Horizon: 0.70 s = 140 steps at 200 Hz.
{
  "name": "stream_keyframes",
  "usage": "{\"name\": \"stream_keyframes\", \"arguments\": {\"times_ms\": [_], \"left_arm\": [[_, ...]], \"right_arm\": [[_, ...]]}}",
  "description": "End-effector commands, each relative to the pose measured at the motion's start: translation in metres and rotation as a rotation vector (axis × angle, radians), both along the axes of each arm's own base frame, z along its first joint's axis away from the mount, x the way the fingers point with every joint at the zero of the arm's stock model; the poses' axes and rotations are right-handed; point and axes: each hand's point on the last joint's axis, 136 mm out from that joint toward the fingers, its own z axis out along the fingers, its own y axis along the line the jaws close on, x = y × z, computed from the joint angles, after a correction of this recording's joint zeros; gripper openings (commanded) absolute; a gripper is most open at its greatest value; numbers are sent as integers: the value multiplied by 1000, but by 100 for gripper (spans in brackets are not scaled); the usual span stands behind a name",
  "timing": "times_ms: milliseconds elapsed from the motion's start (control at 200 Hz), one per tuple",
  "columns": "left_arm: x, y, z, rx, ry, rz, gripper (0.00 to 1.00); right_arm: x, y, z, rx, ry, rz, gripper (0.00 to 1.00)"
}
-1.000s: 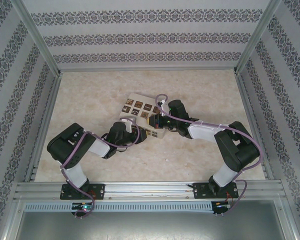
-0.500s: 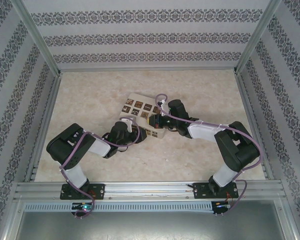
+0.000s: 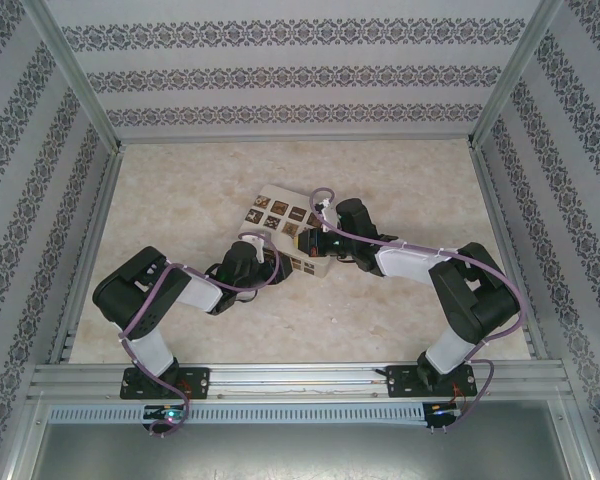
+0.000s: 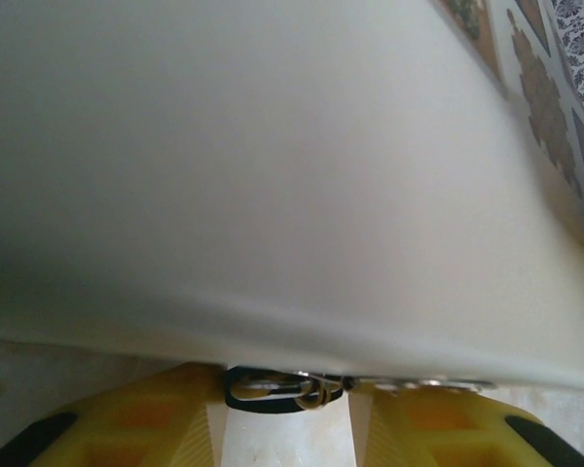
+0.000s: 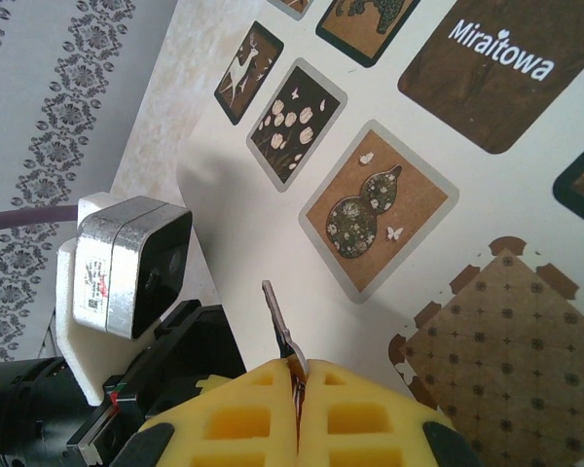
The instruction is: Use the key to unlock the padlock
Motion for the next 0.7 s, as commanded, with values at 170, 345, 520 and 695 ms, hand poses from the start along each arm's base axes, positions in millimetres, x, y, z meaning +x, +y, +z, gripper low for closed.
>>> {"name": "stream_keyframes", "arguments": {"times_ms": [170,345,520,695], "left_arm": [[13,-6,14,-9,-43,20,25],[11,-6,19,-9,-44,6,23],[5,-8,28,-38,-22,-4,23],[-1,-18,41,-87,45,-40,22]], "right_arm": [[-19,-11,-31,-92,118,8,0],[-12,-6,-2,-52,51,8,0],[-10,-11,30,-33,-64,-1,0],[-22,-30,45,-61,-176,-28,0]]}}
